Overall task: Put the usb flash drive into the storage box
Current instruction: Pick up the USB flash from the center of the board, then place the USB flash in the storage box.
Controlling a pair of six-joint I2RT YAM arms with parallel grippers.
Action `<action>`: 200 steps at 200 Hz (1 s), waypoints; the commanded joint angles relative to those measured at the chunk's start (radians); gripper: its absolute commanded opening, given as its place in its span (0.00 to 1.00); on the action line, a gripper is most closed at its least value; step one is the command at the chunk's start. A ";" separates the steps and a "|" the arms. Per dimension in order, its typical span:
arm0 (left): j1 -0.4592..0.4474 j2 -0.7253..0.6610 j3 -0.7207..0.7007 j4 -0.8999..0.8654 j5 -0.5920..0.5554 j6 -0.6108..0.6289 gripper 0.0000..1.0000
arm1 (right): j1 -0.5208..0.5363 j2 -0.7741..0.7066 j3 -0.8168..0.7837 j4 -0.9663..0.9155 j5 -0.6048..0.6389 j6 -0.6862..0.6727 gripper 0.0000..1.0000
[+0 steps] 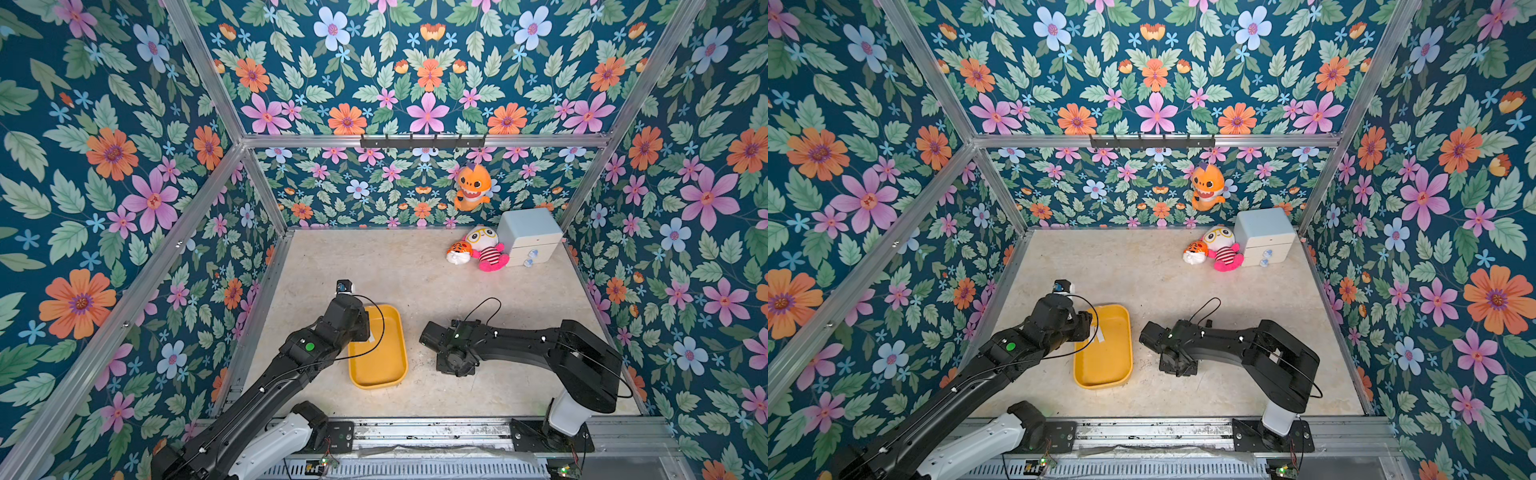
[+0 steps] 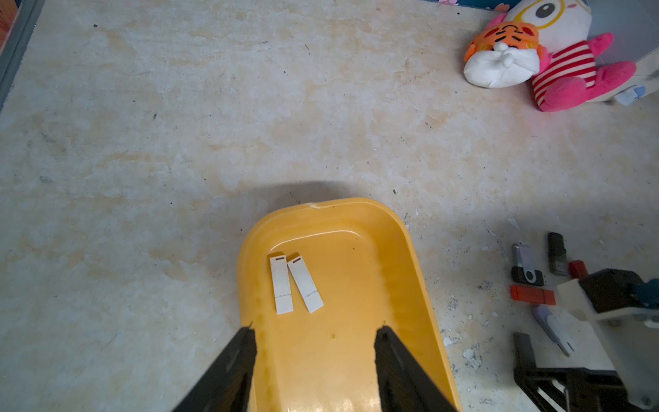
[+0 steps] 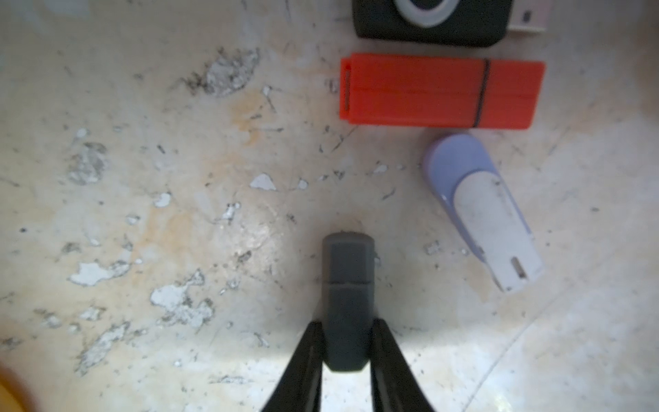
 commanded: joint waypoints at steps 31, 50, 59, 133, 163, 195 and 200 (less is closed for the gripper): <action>-0.001 0.002 0.001 0.000 -0.007 0.005 0.59 | -0.001 -0.010 0.023 -0.038 0.030 -0.012 0.15; -0.001 0.001 0.001 0.000 -0.010 0.003 0.59 | -0.002 -0.044 0.058 -0.065 0.045 -0.028 0.14; -0.001 0.001 0.001 0.000 -0.012 0.002 0.59 | 0.000 -0.047 0.084 -0.079 0.054 -0.045 0.14; -0.001 -0.034 0.003 -0.022 -0.096 -0.036 0.60 | 0.065 0.033 0.488 -0.028 -0.068 -0.144 0.13; -0.003 -0.080 0.000 -0.036 -0.152 -0.054 0.61 | 0.097 0.226 0.693 -0.049 -0.094 -0.164 0.12; -0.003 -0.110 -0.004 -0.042 -0.180 -0.065 0.63 | 0.097 0.408 0.866 -0.096 -0.096 -0.180 0.12; -0.002 -0.111 -0.004 -0.041 -0.180 -0.065 0.63 | 0.096 0.433 0.892 -0.109 -0.089 -0.186 0.12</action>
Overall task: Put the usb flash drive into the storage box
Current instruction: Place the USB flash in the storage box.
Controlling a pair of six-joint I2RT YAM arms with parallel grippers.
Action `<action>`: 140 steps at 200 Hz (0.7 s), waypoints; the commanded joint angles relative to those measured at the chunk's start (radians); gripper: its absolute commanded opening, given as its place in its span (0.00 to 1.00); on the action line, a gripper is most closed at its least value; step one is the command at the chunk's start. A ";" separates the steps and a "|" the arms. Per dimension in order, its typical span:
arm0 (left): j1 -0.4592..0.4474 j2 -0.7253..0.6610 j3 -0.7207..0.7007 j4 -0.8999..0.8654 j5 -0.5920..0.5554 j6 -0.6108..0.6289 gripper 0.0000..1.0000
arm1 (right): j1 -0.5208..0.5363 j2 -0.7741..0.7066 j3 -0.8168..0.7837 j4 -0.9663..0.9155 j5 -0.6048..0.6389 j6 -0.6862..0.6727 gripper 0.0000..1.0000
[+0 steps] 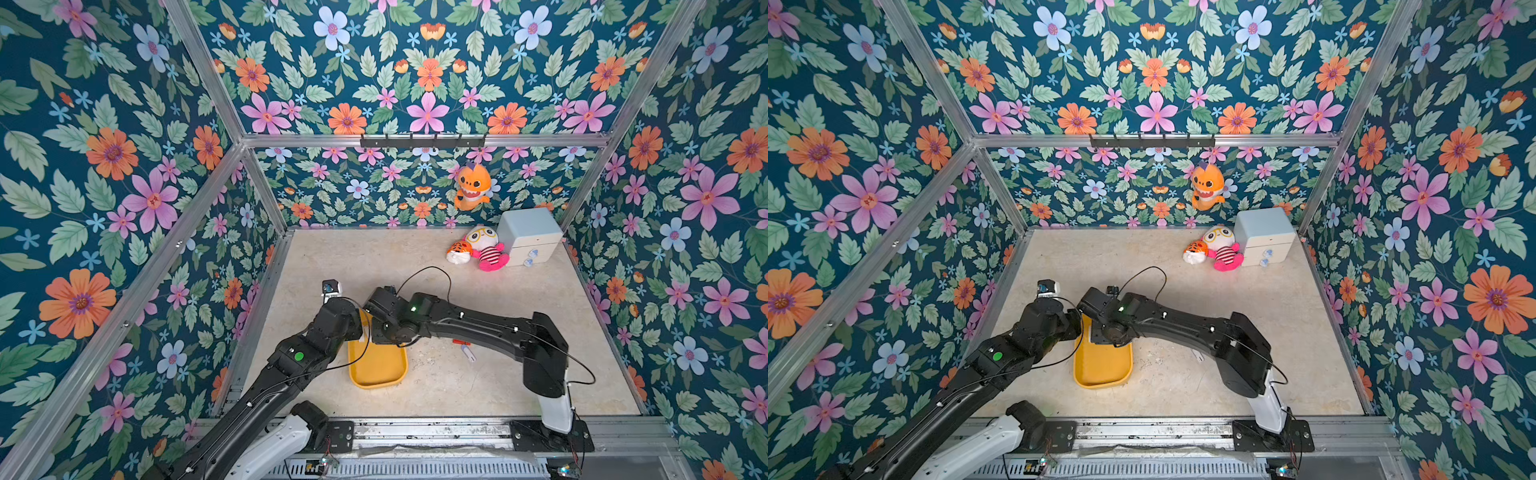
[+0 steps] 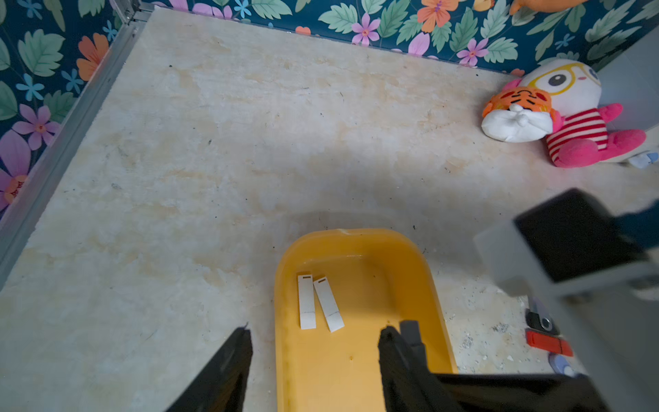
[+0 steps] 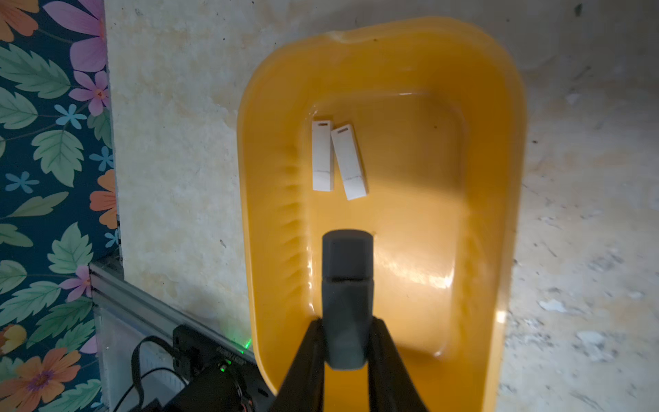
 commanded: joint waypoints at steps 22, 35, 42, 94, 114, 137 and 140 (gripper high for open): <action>-0.002 -0.005 0.000 -0.014 -0.043 -0.018 0.64 | -0.009 0.190 0.201 -0.147 0.023 -0.051 0.12; -0.003 0.000 0.000 -0.014 -0.043 -0.019 0.64 | -0.014 0.219 0.220 -0.154 0.041 -0.053 0.12; -0.004 0.003 0.000 -0.014 -0.043 -0.018 0.64 | -0.019 0.228 0.219 -0.150 0.044 -0.053 0.12; -0.005 0.013 0.001 -0.014 -0.040 -0.018 0.65 | -0.057 0.253 0.163 -0.089 0.005 -0.048 0.12; -0.005 0.021 0.002 -0.014 -0.040 -0.018 0.65 | -0.071 0.265 0.152 -0.077 -0.005 -0.045 0.14; -0.005 0.024 0.002 -0.016 -0.042 -0.018 0.65 | -0.080 0.267 0.138 -0.048 -0.027 -0.046 0.19; -0.006 0.024 0.002 -0.016 -0.043 -0.018 0.65 | -0.080 0.267 0.139 -0.049 -0.028 -0.046 0.21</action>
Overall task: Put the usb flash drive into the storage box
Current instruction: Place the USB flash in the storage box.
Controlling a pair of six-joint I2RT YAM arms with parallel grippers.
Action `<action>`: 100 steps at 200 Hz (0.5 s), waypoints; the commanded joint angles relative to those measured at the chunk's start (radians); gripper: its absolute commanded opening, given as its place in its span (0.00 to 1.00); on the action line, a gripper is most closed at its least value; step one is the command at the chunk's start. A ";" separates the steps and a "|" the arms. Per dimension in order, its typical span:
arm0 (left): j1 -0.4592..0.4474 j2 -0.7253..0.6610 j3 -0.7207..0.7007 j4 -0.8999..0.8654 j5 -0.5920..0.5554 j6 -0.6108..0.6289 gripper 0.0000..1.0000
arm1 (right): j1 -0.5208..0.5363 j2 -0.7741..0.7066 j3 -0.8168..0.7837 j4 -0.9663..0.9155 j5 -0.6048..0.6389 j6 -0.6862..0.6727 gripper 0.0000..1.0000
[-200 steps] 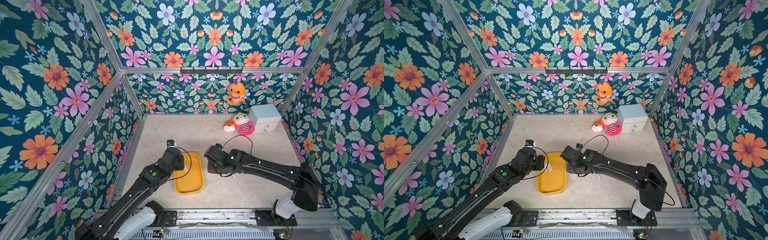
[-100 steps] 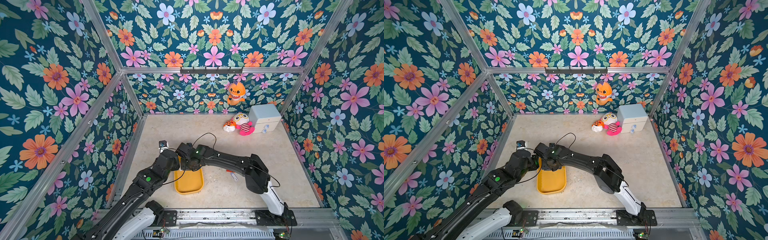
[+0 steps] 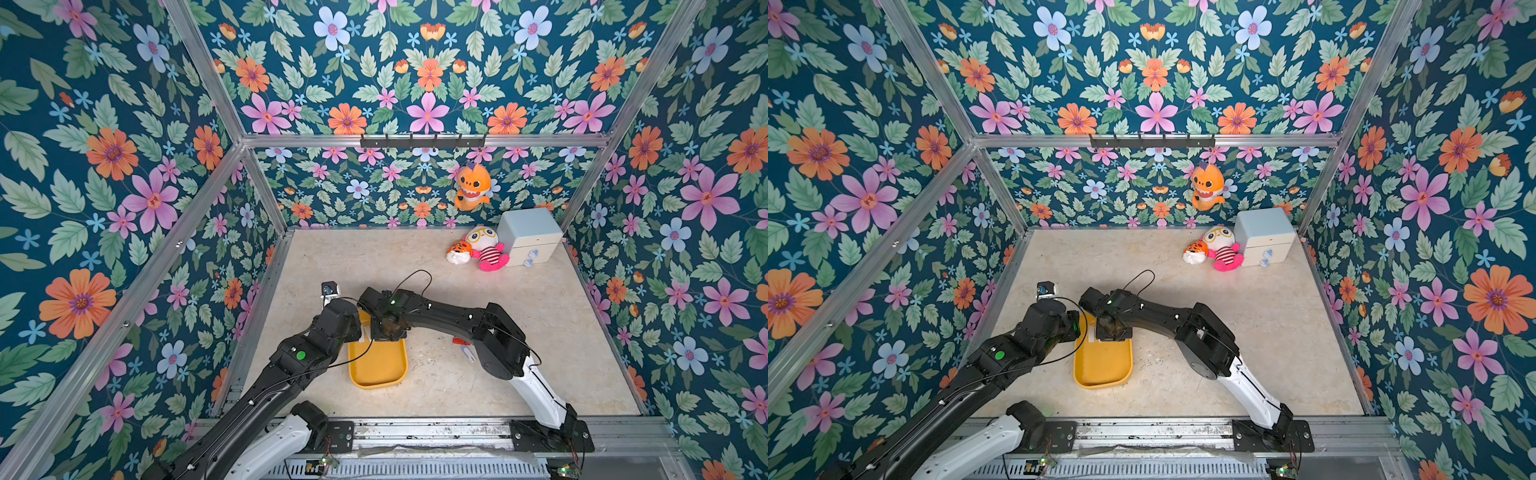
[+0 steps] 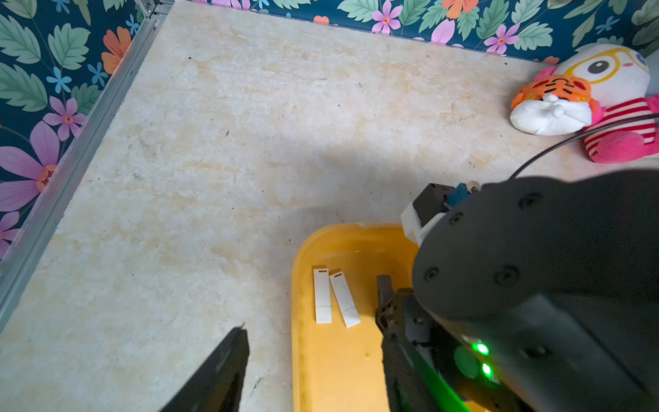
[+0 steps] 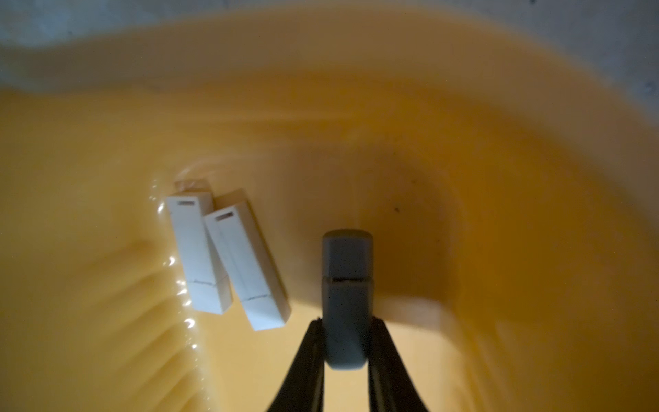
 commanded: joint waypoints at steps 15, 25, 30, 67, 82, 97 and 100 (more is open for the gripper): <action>0.001 0.003 0.003 0.013 -0.009 -0.001 0.65 | -0.003 0.000 0.006 0.014 -0.027 -0.008 0.32; 0.001 0.003 0.003 0.013 -0.010 -0.001 0.65 | -0.004 -0.013 0.003 0.011 -0.024 -0.012 0.38; 0.001 0.003 0.002 0.014 -0.010 -0.002 0.65 | -0.003 -0.024 0.000 0.009 -0.022 -0.013 0.42; 0.002 0.008 0.004 0.011 -0.014 -0.003 0.65 | -0.003 -0.162 -0.076 0.012 -0.006 -0.029 0.49; 0.001 0.004 0.002 0.013 -0.007 0.000 0.65 | -0.011 -0.282 -0.166 0.014 0.060 -0.040 0.49; -0.001 -0.002 -0.004 0.047 0.052 0.023 0.65 | -0.041 -0.438 -0.330 0.057 0.115 -0.039 0.49; 0.000 -0.002 -0.006 0.054 0.065 0.029 0.65 | -0.049 -0.473 -0.370 0.071 0.124 -0.041 0.49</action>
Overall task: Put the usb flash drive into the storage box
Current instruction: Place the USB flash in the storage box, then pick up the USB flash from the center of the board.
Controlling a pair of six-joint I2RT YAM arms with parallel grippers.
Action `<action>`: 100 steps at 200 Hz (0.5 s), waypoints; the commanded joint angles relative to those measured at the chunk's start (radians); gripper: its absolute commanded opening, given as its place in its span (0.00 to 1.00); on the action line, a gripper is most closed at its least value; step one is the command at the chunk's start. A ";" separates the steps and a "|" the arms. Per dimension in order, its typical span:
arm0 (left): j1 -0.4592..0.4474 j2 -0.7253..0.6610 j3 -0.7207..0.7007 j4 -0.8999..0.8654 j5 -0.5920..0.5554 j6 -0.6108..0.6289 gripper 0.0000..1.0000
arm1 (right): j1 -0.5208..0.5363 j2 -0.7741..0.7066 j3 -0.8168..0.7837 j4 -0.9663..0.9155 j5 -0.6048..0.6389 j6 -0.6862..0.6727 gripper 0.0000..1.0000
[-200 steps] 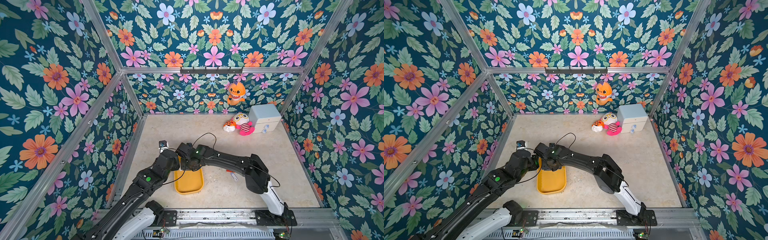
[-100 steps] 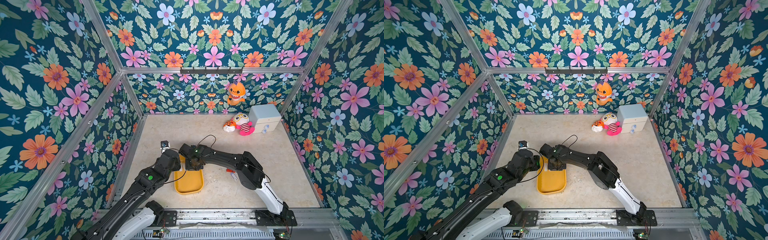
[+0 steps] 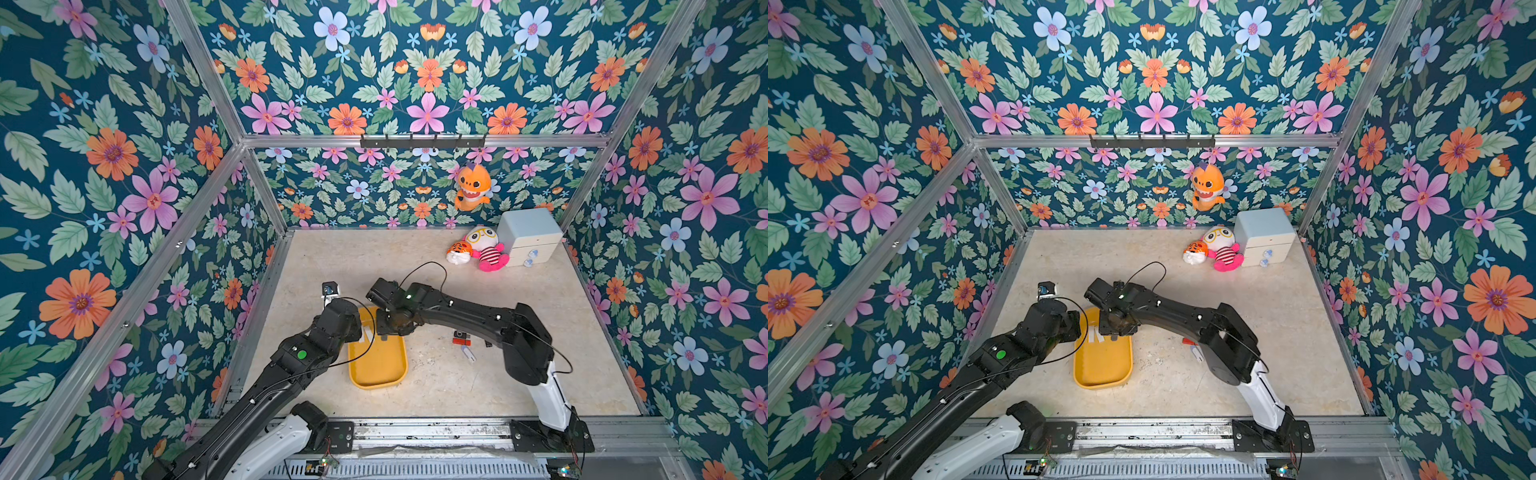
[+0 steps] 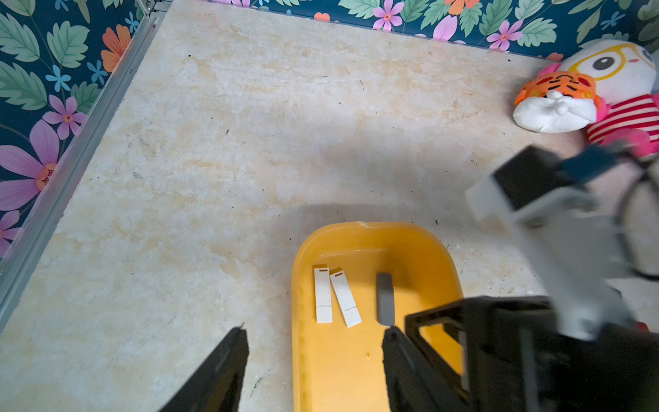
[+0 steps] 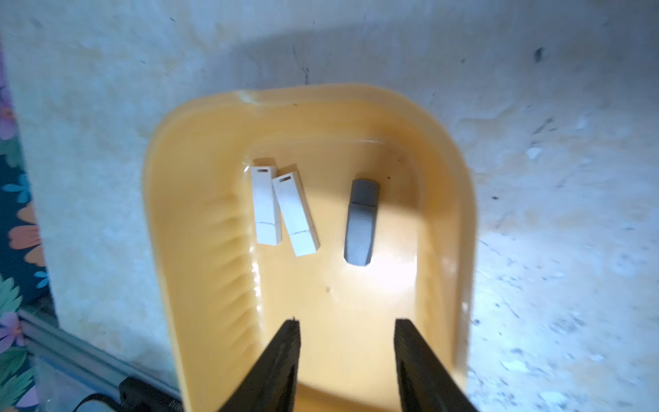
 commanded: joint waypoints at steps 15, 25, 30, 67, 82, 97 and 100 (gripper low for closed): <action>-0.002 0.006 -0.004 0.095 0.147 0.059 0.63 | -0.089 -0.348 -0.389 0.112 0.148 -0.034 0.49; -0.008 0.030 0.006 0.117 0.210 0.075 0.60 | -0.132 -0.485 -0.538 0.164 0.179 -0.051 0.49; -0.019 0.047 0.013 0.128 0.229 0.082 0.60 | -0.156 -0.537 -0.608 0.181 0.190 -0.055 0.49; -0.279 0.356 0.174 0.205 0.200 0.185 0.64 | -0.427 -0.846 -1.051 0.346 0.042 -0.066 0.49; -0.346 0.533 0.276 0.206 0.243 0.224 0.64 | -0.511 -0.937 -1.159 0.378 0.007 -0.073 0.49; -0.365 0.682 0.329 0.255 0.327 0.244 0.63 | -0.553 -1.002 -1.220 0.382 0.015 -0.091 0.49; -0.365 0.707 0.333 0.273 0.346 0.245 0.63 | -0.560 -1.013 -1.230 0.383 0.018 -0.092 0.50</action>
